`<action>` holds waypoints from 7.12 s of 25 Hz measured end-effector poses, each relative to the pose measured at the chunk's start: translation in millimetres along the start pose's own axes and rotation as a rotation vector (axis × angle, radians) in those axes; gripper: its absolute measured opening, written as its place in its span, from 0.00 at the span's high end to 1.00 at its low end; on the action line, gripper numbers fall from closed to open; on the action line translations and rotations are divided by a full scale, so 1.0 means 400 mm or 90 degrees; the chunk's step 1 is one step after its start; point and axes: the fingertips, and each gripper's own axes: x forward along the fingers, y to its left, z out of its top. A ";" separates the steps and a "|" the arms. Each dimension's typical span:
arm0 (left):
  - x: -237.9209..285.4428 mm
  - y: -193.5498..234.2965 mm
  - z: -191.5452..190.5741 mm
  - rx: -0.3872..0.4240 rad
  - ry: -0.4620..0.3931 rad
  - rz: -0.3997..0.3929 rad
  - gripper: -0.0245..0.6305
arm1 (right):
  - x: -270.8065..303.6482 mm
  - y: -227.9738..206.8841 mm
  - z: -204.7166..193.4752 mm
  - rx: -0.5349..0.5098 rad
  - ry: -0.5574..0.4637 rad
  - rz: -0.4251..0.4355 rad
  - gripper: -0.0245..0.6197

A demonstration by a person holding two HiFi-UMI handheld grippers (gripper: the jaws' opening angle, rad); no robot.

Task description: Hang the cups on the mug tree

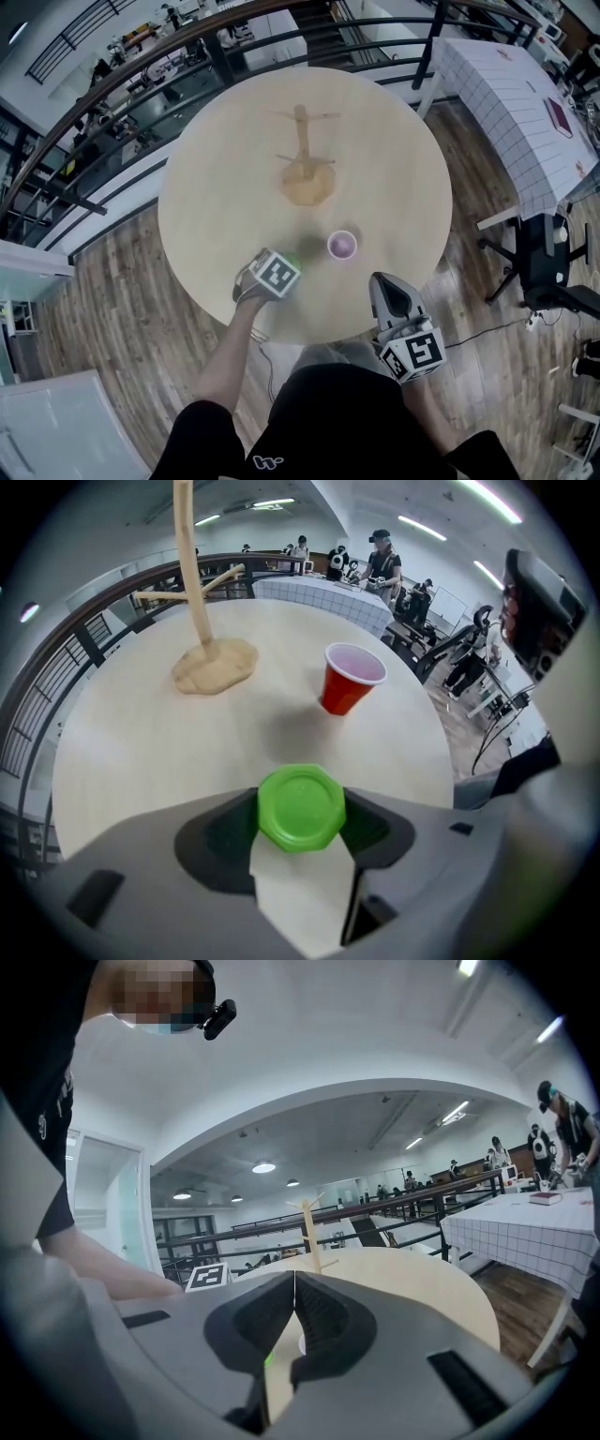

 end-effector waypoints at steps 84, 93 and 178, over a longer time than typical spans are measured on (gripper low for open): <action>-0.485 0.169 0.423 -0.027 -0.525 0.290 0.48 | -0.001 -0.081 -0.010 -0.002 0.002 -0.032 0.95; -0.590 0.072 0.289 -0.121 -0.635 0.289 0.55 | 0.048 -0.021 -0.011 -0.007 0.006 0.017 0.95; -0.497 -0.054 0.085 -0.339 -0.602 0.243 0.94 | 0.169 -0.162 0.025 -0.210 0.045 -0.066 0.53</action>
